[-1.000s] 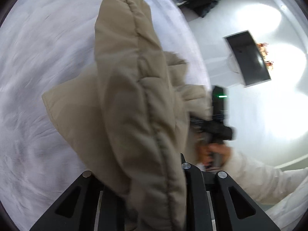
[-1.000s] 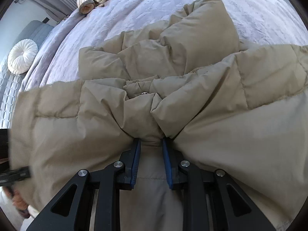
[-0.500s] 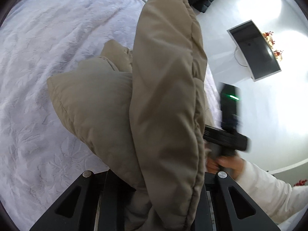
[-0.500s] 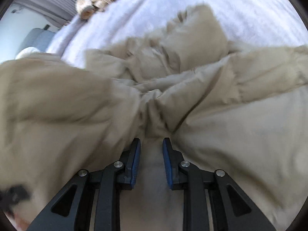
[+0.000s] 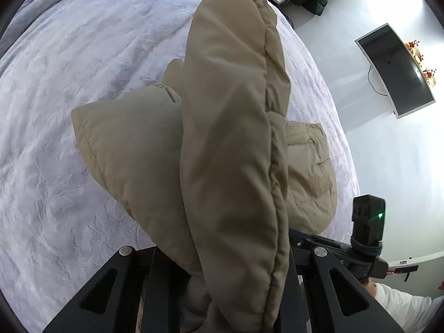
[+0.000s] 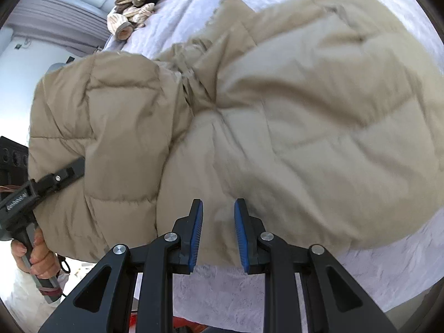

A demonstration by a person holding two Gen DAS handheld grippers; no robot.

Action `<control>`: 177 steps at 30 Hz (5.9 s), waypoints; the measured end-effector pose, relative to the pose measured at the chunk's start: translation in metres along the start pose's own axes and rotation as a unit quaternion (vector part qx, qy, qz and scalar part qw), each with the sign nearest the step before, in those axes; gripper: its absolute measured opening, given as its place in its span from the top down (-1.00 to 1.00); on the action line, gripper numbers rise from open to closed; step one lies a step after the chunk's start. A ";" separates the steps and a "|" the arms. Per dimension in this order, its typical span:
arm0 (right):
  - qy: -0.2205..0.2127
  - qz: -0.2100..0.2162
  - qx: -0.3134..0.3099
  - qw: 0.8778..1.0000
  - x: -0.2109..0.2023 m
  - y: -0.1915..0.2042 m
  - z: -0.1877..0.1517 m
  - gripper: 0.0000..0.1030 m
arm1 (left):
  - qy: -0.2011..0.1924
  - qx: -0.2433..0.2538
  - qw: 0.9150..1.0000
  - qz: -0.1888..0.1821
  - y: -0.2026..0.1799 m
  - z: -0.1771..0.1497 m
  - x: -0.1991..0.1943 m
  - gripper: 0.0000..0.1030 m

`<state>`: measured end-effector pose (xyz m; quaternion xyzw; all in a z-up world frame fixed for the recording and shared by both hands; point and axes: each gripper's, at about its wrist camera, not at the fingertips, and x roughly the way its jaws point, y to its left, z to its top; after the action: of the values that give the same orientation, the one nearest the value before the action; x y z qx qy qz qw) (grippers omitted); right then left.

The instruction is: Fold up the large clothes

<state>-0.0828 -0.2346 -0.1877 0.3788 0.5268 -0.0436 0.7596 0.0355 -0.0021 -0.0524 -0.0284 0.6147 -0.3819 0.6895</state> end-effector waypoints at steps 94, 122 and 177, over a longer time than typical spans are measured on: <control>-0.193 0.017 0.175 0.965 -0.167 -0.238 0.040 0.43 | -0.008 0.227 0.972 0.058 -0.252 0.109 0.267 -0.45; 0.057 0.106 0.015 0.993 -0.048 -0.261 0.172 -0.92 | 0.021 -0.062 0.996 -0.055 -0.089 0.047 0.160 -1.00; 0.042 0.279 -0.070 0.957 0.089 -0.014 0.173 0.07 | -0.135 -0.101 0.976 -0.139 0.203 0.114 0.020 -0.49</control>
<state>0.0828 -0.3231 -0.2417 0.4579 0.4332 0.2236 0.7434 0.2335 0.0817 -0.1446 -0.2348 0.5416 -0.4025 0.6997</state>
